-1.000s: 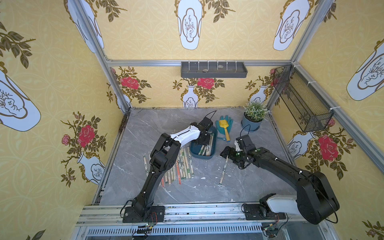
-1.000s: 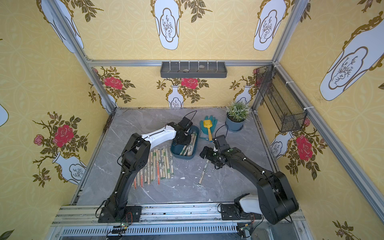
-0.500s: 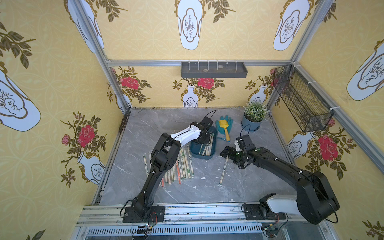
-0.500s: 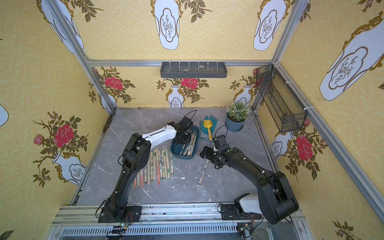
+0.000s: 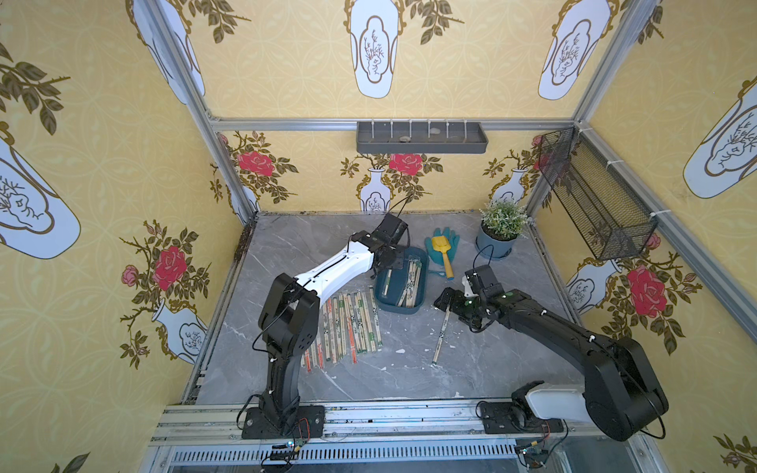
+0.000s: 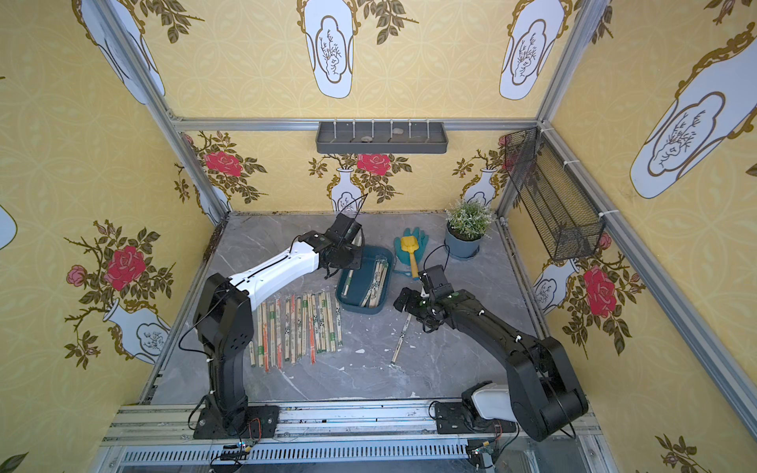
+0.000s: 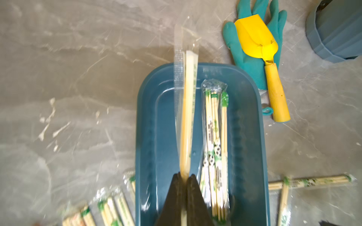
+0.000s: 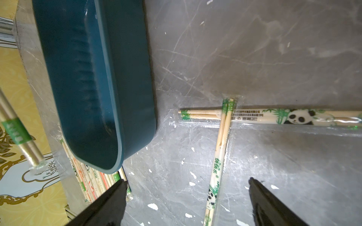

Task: Take the paired disposable chopsticks out of the storage box
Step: Pick up the paired disposable chopsticks from the storage box, then place the paired disposable chopsticks at the center of the board.

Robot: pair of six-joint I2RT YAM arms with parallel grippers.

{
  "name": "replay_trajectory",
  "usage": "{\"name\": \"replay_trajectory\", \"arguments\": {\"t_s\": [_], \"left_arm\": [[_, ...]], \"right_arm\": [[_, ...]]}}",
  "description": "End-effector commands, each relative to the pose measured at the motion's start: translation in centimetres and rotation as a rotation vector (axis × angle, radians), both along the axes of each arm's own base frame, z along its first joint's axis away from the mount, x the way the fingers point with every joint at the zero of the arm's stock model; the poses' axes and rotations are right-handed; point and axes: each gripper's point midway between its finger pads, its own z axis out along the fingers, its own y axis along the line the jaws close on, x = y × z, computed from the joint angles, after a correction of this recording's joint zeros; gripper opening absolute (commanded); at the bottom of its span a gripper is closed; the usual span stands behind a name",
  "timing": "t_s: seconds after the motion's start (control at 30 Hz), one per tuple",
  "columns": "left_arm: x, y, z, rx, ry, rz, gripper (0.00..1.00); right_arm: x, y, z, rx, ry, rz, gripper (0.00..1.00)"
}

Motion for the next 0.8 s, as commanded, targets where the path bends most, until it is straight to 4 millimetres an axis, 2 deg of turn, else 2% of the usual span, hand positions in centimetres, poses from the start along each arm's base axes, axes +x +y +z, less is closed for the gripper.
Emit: {"name": "replay_trajectory", "arguments": {"t_s": [0.0, 0.17, 0.33, 0.53, 0.77], "left_arm": [[-0.8, 1.3, 0.4, -0.067, -0.011, 0.101, 0.0], [-3.6, 4.1, -0.4, -0.126, 0.001, 0.229, 0.0], [-5.8, 6.2, -2.7, -0.158, 0.045, 0.34, 0.0], [-7.4, 6.5, -5.9, -0.181, 0.114, 0.388, 0.0], [-7.9, 6.5, -8.4, -0.167, 0.142, 0.396, 0.0]], "right_arm": [[0.2, 0.3, 0.2, 0.007, -0.007, 0.012, 0.97], [0.2, 0.4, -0.2, 0.011, -0.003, 0.017, 0.97], [0.4, 0.6, -0.1, 0.016, -0.007, 0.019, 0.98], [0.5, 0.7, -0.3, 0.016, -0.005, 0.023, 0.97], [0.4, 0.5, -0.5, 0.01, -0.001, 0.02, 0.98]]}}
